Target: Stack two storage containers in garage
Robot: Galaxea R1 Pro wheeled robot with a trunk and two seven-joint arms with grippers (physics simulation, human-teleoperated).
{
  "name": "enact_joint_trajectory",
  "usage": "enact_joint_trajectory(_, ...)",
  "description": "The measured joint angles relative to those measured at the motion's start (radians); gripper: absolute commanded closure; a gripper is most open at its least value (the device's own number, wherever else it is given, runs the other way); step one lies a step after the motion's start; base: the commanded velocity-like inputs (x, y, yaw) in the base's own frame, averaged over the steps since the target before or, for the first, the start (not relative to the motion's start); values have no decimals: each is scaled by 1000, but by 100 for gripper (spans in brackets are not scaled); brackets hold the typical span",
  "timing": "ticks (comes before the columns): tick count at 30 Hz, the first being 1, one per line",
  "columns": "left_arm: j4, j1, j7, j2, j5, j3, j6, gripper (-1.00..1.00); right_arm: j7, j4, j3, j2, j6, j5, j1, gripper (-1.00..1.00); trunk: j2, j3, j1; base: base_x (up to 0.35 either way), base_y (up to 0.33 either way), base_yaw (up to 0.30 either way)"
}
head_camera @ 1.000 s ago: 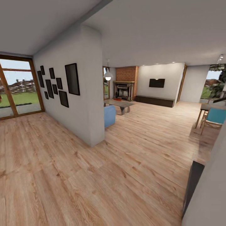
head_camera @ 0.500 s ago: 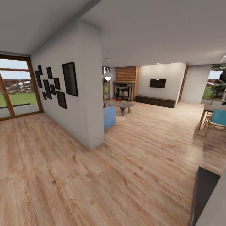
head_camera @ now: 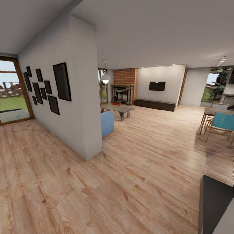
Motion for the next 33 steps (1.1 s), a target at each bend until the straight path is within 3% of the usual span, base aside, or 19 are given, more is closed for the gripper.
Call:
enact_joint_trajectory(11,0,0,0,0,0,0,-1,-100,0,0,0,0,-1,1,0,-100,0,0,0,324,0,-204)
enact_joint_trajectory(33,0,0,0,1,0,0,1,-100,-11,0,4,0,2,1,0,-100,0,0,0,324,0,-5)
